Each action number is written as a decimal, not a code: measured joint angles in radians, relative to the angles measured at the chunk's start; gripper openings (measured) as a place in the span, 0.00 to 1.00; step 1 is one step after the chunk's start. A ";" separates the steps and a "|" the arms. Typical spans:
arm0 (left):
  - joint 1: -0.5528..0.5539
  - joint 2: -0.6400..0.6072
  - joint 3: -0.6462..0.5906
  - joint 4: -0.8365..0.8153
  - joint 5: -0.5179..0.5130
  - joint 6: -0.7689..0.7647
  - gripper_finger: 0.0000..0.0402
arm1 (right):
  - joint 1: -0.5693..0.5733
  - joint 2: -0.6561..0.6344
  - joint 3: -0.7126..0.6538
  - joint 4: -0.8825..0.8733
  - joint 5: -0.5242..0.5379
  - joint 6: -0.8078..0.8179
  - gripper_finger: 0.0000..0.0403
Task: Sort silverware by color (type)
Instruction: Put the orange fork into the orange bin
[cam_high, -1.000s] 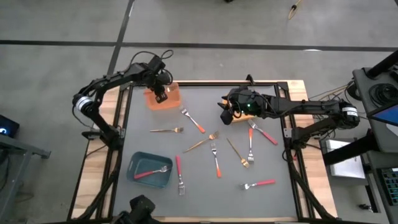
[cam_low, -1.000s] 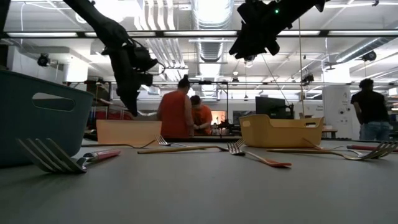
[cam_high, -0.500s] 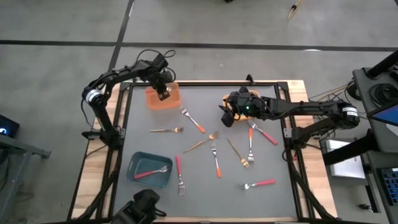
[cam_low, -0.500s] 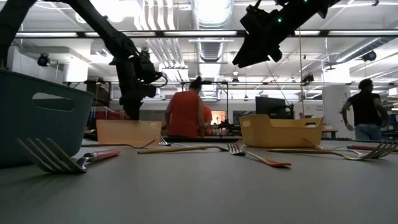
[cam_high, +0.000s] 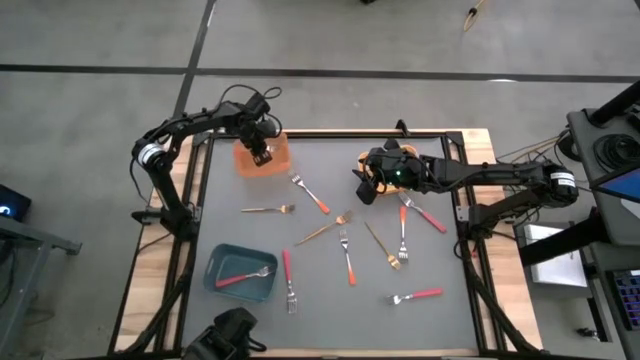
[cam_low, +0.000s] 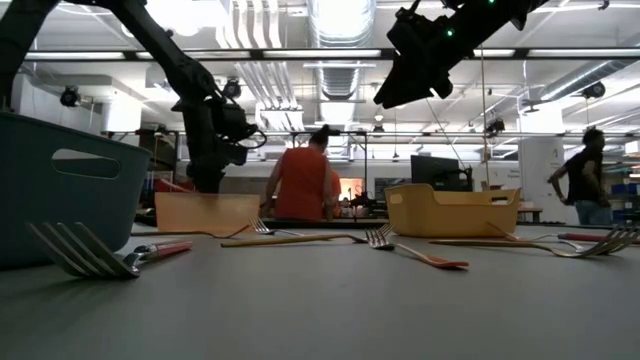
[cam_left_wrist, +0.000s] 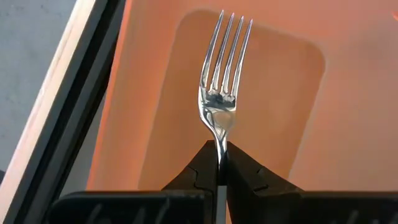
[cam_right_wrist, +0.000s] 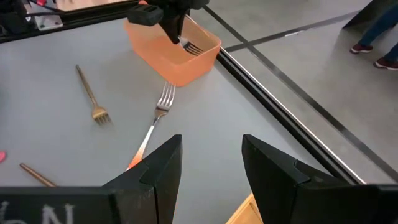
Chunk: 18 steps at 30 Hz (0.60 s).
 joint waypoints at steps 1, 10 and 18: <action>0.000 0.000 0.000 0.008 0.000 -0.006 0.00 | 0.000 0.000 0.000 0.000 0.000 0.000 0.40; 0.000 0.000 0.000 0.069 0.001 -0.019 0.00 | 0.000 0.000 0.000 0.000 0.000 0.000 0.40; 0.000 0.000 -0.001 0.107 0.001 0.013 0.00 | 0.000 0.000 0.000 0.000 0.000 -0.008 0.40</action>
